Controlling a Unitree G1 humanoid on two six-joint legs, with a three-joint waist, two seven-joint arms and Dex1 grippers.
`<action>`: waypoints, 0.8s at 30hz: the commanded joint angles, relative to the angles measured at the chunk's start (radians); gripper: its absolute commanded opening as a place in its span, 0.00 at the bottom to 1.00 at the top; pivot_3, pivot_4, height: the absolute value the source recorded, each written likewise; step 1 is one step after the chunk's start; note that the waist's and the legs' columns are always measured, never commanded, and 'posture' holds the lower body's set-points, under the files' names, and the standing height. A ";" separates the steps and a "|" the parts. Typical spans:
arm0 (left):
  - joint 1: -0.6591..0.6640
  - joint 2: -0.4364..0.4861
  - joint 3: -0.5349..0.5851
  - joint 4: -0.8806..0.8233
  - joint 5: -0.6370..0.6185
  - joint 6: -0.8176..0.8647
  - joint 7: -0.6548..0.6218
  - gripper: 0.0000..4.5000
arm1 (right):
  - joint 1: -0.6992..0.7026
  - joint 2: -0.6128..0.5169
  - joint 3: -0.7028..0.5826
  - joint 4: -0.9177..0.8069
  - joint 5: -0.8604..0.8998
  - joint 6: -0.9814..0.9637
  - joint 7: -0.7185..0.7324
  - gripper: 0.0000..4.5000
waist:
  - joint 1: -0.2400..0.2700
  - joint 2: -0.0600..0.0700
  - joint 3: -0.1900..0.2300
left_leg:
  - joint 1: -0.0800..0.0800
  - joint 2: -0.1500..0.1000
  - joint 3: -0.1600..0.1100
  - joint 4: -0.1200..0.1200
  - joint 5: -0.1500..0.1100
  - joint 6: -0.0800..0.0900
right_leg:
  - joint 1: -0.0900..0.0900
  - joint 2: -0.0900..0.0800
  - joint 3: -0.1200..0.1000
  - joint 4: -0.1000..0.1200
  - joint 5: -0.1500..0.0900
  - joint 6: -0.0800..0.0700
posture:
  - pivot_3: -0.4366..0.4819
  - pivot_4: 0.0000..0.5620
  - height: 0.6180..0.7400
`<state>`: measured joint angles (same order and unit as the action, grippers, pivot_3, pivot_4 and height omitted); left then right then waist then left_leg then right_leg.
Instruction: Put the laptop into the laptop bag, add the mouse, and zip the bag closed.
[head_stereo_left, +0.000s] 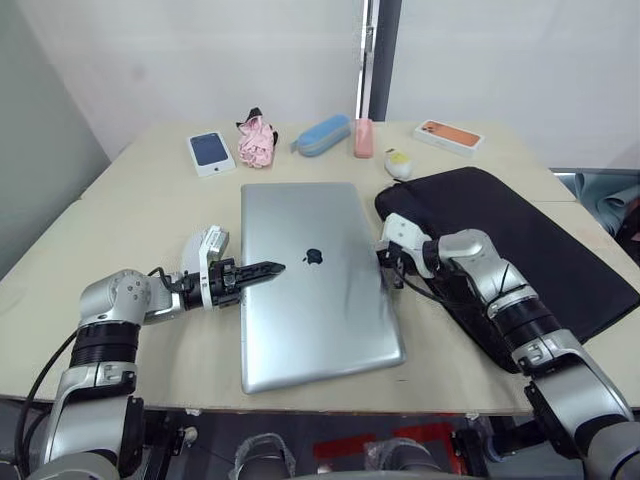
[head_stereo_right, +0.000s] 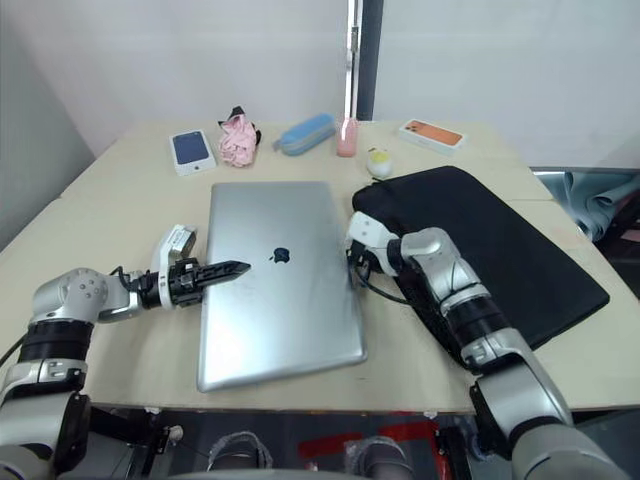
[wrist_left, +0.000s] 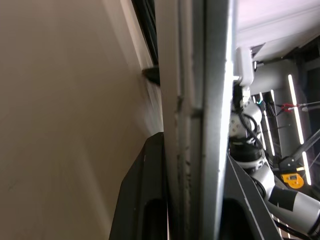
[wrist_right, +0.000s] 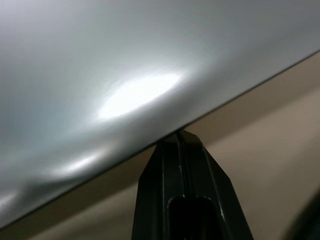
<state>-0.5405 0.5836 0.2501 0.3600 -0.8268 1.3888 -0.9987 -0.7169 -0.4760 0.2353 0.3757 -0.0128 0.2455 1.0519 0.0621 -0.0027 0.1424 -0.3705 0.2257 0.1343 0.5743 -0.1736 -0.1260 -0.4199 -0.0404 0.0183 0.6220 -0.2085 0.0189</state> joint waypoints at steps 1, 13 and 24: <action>-0.020 0.042 0.005 -0.050 -0.018 0.031 0.009 0.07 | -0.039 -0.031 -0.090 -0.139 0.101 0.036 0.033 0.00 | -0.002 0.000 0.000 | 0.000 0.001 0.000 0.000 0.004 0.004 | 0.000 0.001 0.000 0.000 0.000 0.000 | 0.48 0.27 1.00; 0.008 0.165 0.113 -0.166 -0.137 0.206 0.034 0.07 | 0.267 -0.349 -0.541 -0.650 0.372 0.454 -0.033 0.12 | 0.028 0.000 0.002 | -0.005 0.006 -0.005 -0.009 0.004 -0.002 | 0.000 0.006 -0.008 -0.011 0.004 0.008 | 0.48 0.27 1.00; 0.024 0.300 0.116 -0.106 -0.323 0.226 0.077 0.07 | 0.578 -0.403 -0.903 -1.031 0.633 0.815 -0.167 0.93 | 0.030 0.001 0.003 | 0.002 0.005 -0.001 -0.007 0.001 -0.008 | 0.002 0.005 -0.002 -0.006 -0.002 -0.002 | 0.48 0.27 1.00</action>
<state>-0.4980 0.8614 0.3338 0.2615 -1.0654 1.6097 -0.8968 -0.1399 -0.8780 -0.6274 -0.6119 0.5906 1.0499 0.9051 0.0925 -0.0016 0.1453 -0.3686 0.2304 0.1336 0.5669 -0.1729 -0.1342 -0.4184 -0.0356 0.0169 0.6169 -0.2103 0.0169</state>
